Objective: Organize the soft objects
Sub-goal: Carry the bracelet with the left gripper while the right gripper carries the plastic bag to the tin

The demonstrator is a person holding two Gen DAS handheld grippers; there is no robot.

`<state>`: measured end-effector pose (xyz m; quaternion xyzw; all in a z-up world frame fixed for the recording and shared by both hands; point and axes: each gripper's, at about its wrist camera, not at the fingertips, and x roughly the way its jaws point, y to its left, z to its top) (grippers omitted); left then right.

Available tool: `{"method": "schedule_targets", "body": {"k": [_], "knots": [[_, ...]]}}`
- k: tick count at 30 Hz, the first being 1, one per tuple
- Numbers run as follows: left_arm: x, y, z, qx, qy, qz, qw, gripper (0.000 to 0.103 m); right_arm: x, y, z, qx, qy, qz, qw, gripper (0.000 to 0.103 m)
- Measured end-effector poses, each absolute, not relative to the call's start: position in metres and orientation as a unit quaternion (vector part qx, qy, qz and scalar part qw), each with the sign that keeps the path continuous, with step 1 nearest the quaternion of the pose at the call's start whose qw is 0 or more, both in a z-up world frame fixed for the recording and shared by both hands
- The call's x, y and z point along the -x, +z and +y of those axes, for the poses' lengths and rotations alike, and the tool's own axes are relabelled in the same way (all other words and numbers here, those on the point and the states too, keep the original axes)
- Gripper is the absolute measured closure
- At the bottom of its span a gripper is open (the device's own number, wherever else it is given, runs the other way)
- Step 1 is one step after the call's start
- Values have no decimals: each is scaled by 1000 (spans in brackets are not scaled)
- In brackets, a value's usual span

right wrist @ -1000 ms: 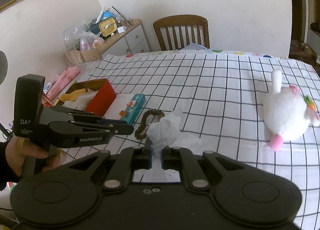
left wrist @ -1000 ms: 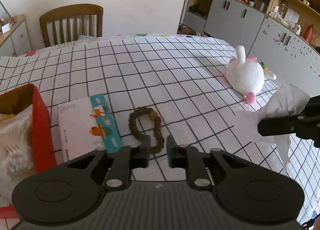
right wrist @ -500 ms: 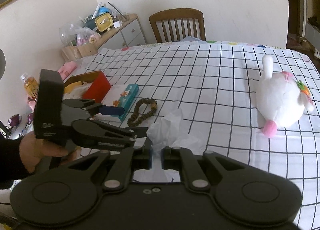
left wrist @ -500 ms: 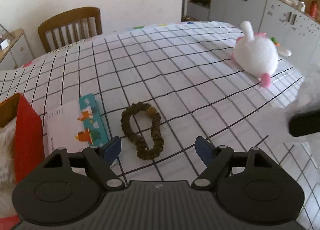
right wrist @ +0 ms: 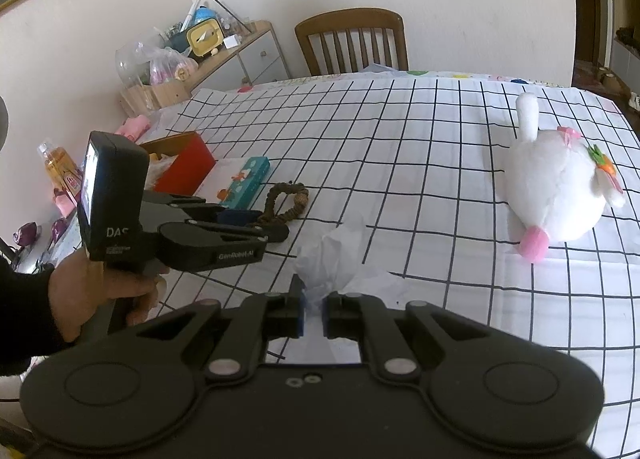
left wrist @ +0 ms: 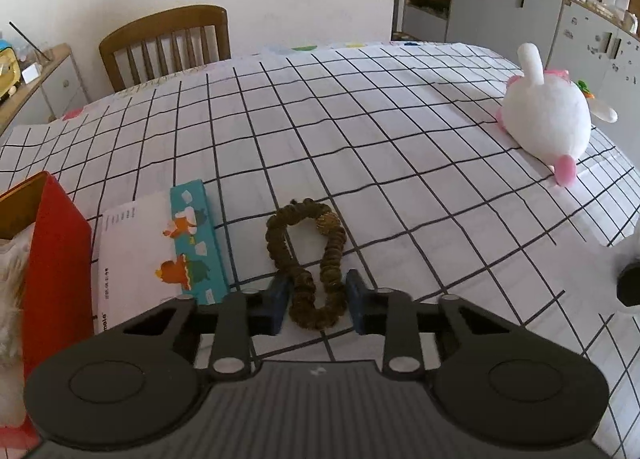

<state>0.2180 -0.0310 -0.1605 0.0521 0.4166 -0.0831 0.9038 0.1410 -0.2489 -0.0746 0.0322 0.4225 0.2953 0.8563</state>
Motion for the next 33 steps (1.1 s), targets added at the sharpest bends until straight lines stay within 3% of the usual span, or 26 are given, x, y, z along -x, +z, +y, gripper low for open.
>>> {"method": "schedule_targets", "body": {"k": [19,33], "knots": [[-173,-100,16,24,-87,368,926,86,-141,-37,-237,-48,320,391,861,96],[-129,-41,91,42,-58,336,939,86,-139,5,-162,-24,385,356,851,96]]}}
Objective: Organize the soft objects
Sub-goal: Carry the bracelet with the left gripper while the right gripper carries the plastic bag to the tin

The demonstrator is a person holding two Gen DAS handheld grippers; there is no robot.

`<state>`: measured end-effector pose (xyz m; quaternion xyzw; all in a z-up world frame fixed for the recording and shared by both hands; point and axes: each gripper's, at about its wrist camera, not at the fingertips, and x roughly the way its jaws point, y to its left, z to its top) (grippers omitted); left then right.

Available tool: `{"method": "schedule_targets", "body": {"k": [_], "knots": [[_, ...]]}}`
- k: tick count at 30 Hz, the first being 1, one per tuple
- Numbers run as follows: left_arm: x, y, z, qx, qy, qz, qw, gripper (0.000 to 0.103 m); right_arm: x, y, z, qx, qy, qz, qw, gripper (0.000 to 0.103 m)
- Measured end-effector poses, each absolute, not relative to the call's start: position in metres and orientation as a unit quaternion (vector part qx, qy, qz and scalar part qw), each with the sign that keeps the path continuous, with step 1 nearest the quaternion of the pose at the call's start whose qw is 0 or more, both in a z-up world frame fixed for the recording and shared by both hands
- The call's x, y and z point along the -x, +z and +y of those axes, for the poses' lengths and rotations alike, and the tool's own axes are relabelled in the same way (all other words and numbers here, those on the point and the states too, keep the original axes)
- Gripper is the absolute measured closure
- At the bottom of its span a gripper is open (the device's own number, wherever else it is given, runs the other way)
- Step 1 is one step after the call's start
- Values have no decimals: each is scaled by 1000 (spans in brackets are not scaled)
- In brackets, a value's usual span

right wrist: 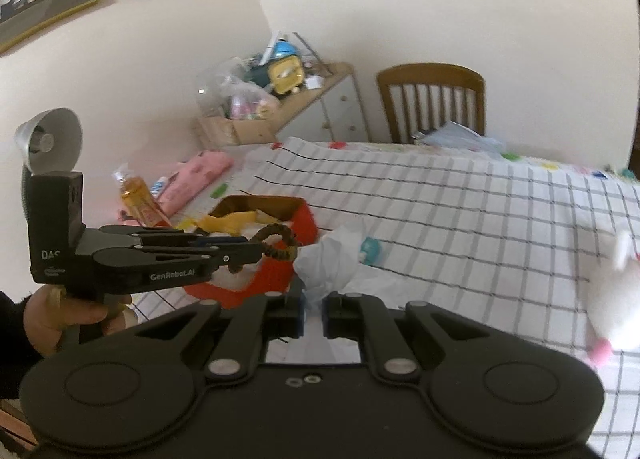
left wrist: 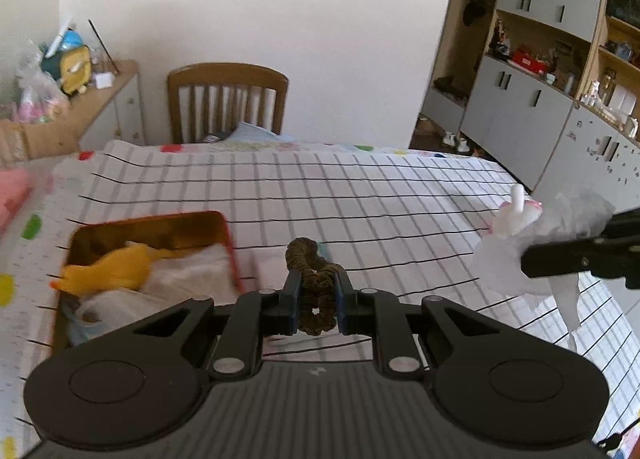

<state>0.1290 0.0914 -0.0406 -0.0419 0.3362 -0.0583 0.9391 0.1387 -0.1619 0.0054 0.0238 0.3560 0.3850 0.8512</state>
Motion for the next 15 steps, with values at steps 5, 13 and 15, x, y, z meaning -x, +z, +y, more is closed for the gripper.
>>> {"method": "schedule_targets", "body": {"k": [5,13,15], "knots": [[-120,-35,117,38,-44,333,941,86,-142,13,-122,-8,408,343,846,96],[-114,-40,163,40,-19,334,942,86,-158,15,-54,6,433,337,836,96],[-113,-43,176,43,-14,337,940,86,-163,13,-40,8,437,337,834,96]]}}
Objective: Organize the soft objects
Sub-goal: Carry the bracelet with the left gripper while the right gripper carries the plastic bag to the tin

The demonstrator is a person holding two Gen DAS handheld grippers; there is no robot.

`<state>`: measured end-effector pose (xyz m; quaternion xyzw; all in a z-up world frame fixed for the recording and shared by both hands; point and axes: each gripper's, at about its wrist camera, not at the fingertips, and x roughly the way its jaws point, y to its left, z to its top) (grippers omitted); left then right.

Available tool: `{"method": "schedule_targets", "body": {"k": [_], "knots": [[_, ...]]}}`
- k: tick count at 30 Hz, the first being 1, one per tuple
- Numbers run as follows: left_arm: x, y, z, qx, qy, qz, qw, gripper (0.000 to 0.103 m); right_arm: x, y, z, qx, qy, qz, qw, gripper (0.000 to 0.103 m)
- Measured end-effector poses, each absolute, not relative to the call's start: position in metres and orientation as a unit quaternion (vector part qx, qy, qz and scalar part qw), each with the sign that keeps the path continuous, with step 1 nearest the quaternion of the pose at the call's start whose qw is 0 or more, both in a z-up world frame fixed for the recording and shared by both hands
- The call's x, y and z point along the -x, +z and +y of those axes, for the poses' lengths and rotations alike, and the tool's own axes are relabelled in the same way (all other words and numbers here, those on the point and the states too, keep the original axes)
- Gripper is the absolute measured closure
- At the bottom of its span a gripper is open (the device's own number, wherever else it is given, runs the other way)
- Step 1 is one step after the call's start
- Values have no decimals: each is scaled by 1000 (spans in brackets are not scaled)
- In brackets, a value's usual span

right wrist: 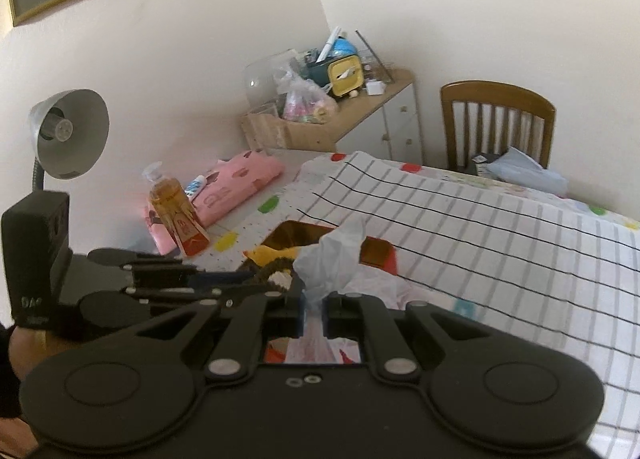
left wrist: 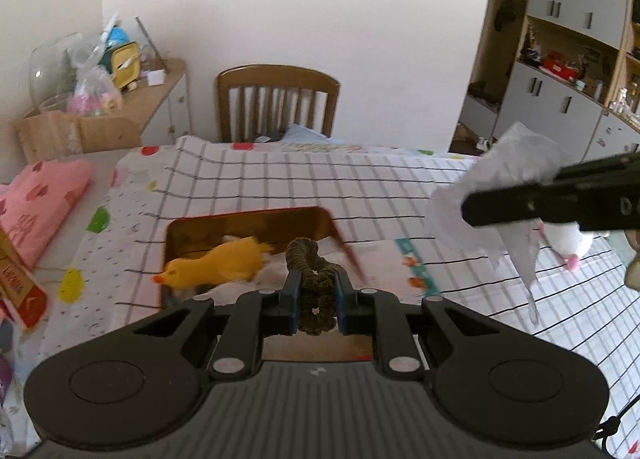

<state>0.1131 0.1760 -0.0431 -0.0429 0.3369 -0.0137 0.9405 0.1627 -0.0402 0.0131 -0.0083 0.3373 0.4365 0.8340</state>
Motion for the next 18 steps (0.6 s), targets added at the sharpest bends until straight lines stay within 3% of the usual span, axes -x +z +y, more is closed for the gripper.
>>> {"method": "schedule_targets", "body": {"k": [18], "knots": [[-141,-78,229,60,-10,353,934,86,-236,-48,65,29,395,371,840,95]]}}
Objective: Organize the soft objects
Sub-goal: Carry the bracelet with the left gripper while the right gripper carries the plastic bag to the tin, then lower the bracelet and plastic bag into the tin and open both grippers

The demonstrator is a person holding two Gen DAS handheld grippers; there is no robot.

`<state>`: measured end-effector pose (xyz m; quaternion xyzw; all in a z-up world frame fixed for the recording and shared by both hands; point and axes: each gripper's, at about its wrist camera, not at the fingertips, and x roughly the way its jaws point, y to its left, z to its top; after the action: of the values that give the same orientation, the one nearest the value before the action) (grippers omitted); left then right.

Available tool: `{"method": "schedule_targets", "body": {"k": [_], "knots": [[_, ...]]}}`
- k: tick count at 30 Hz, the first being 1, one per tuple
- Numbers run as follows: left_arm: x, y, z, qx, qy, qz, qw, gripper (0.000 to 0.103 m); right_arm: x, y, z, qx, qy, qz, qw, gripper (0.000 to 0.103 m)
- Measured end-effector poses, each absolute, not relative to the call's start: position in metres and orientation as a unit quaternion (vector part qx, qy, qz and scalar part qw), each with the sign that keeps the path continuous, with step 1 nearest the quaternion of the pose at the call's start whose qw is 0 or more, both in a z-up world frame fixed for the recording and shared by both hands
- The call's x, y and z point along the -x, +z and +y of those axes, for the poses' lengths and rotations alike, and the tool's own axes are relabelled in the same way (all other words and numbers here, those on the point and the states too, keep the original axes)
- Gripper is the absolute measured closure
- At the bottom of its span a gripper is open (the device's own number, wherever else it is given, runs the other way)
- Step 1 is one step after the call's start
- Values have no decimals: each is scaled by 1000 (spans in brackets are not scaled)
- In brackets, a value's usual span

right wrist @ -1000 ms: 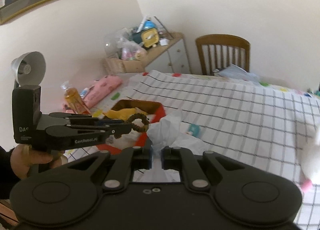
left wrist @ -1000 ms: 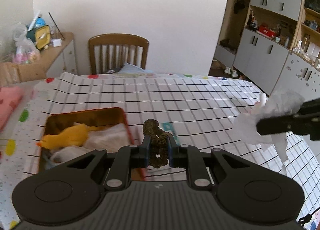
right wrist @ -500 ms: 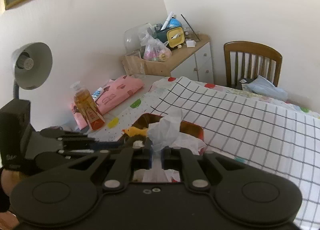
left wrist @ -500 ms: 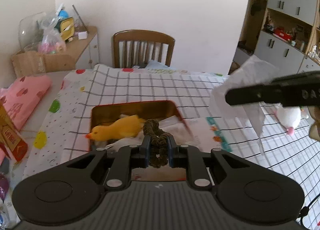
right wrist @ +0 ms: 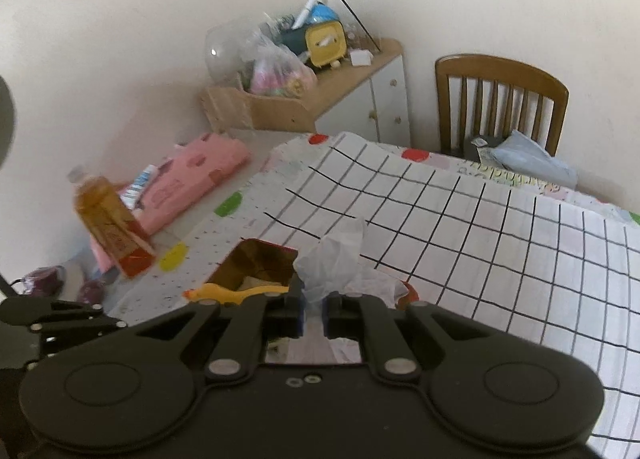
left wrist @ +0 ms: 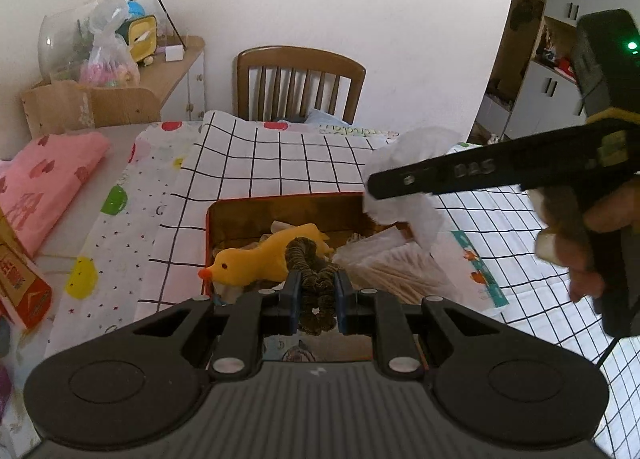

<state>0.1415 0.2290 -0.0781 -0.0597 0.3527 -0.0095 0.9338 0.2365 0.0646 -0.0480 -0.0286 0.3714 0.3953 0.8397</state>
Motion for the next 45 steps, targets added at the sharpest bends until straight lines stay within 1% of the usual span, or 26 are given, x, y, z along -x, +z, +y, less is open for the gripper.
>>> {"method": "schedule_targets", "body": {"k": [9,17,22,25,27,30,32,33,34,35,36,38,40,45], "knots": [[-156,-96,233,63,-14,369,927,86,-243,-79,88,44,385,393,834,92],[-160,-110,235,72,-16,391,917,86,-240,-92,93,56,379,411,827,88],[-159,-113,234,76,-16,400,913,86,-237,-92,93,59,383,410,825,82],[-158,-111,233,71,-9,401,913,86,-235,-88,92,61,391,408,823,70],[-158,-110,233,76,-11,402,912,85,-233,-85,91,61,395,406,822,67],[-156,-108,233,76,-15,400,913,79,-230,-81,90,61,396,401,824,62],[-154,-106,232,74,-16,399,914,70,-228,-78,88,58,395,399,825,59],[-153,-105,232,75,-17,397,914,67,-226,-76,86,56,396,397,826,55],[-152,-104,232,77,-18,396,915,54,-225,-74,85,54,398,395,826,50],[-149,-102,232,78,-19,392,916,41,-223,-73,83,53,401,393,826,48],[-147,-101,232,78,-20,388,918,39,-220,-71,82,53,402,390,827,45],[-145,-97,231,77,-22,382,921,39,-215,-66,79,57,404,384,828,45],[-142,-94,231,79,-22,380,921,39,-211,-60,76,55,407,378,830,41],[-131,-82,229,79,-23,367,927,39,-195,-40,60,43,414,358,836,39]]}}
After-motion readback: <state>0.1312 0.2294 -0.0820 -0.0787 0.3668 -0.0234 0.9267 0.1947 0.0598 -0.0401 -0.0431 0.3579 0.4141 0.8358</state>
